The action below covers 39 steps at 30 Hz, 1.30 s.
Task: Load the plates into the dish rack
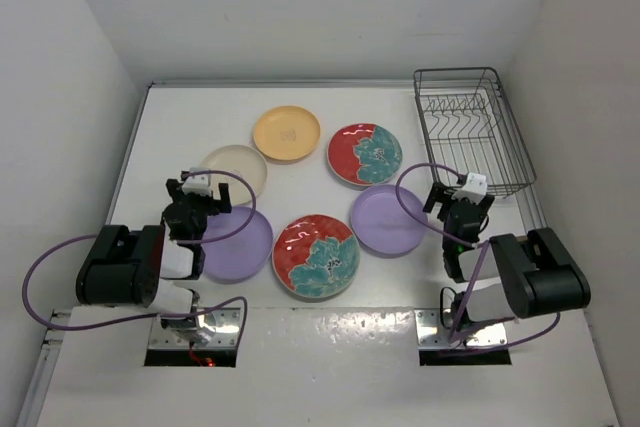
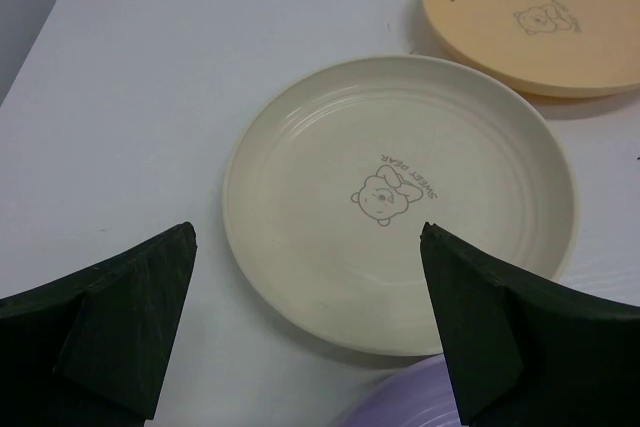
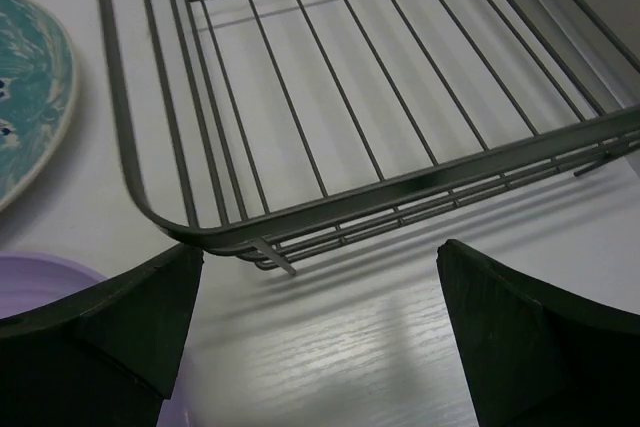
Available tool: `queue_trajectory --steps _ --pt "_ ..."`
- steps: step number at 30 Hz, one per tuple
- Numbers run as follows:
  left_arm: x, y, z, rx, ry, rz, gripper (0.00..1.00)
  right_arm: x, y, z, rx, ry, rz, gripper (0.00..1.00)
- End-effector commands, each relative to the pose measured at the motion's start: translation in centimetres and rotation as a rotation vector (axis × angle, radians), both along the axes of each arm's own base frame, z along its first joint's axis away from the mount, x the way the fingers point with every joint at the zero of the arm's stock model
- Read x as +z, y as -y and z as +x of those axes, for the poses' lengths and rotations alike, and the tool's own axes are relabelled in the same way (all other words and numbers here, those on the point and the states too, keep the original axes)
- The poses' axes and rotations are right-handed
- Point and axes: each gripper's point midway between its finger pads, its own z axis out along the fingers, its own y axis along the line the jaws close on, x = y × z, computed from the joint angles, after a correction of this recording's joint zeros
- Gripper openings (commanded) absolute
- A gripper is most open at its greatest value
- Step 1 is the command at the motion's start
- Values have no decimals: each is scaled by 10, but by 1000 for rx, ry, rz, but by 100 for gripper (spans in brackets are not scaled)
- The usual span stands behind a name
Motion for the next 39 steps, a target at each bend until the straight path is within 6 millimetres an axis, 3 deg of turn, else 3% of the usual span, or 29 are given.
queue_trajectory --steps 1,3,5,6,7,8,9,10,11,15,16,17,18,20,21,22,23,24,25,26,27,29,31,32,35,38,39 --pt "19 0 7 3 67 -16 99 -2 -8 -19 63 10 -22 100" --pt "19 2 7 1 67 -16 99 4 -13 -25 104 31 -63 100" --pt "19 4 7 4 67 -7 99 5 -30 -28 198 16 -123 100" --pt "19 4 7 4 67 -7 99 29 -42 -21 232 102 -117 100" --pt "19 7 2 -16 78 -7 99 4 -48 -30 281 -18 -134 100" --pt "33 3 3 -19 128 -6 99 9 -59 -26 335 -18 -136 100" --pt "35 4 1 -31 124 -5 99 17 -72 -27 389 -10 -137 100" --pt "48 6 -1 -47 157 -4 99 12 -79 -30 434 -47 -151 100" --pt "44 6 -3 -47 133 -5 99 6 -85 -34 471 -77 -156 100" --pt "57 5 -6 -28 124 -15 99 19 -117 -41 654 -79 -311 100" --pt "57 3 -3 4 98 -28 99 31 -122 -38 670 -56 -329 100" --pt "52 2 3 23 15 -36 99 19 -121 -44 687 -122 -356 100" --pt "53 5 5 26 -13 -46 99 25 -122 -42 694 -116 -377 100" --pt "53 11 10 10 -95 -36 99 17 -123 -46 728 -185 -394 100" --pt "58 14 11 -17 -97 -16 99 27 -129 -43 743 -177 -383 100" --pt "69 20 10 -60 -79 40 99 22 -130 -48 758 -225 -375 100" --pt "76 25 9 -97 -75 61 99 53 -140 -35 715 -172 -275 100" --pt "88 30 9 -135 -86 113 99 50 -135 -40 628 -231 -155 100" --pt "101 32 8 -156 -70 145 99 58 -135 -38 546 -224 -24 100" --pt "106 39 7 -212 -79 181 99 89 -135 -28 490 -169 37 100" --pt "119 40 7 -241 -114 225 99 86 -134 -32 451 -199 142 100" --pt "122 40 12 -238 -189 246 99 92 -139 -31 484 -201 225 97" --pt "126 45 7 -291 -288 245 99 86 -134 -33 399 -240 359 92" --pt "123 52 2 -333 -324 232 99 73 -123 -36 323 -297 386 84" --pt "105 65 -21 -422 -467 173 99 37 -102 -54 99 -437 545 73" --pt "87 74 -39 -487 -611 144 99 5 -86 -74 -46 -512 592 68" --pt "81 73 -46 -490 -658 136 95 1 -85 -72 -61 -504 602 67"
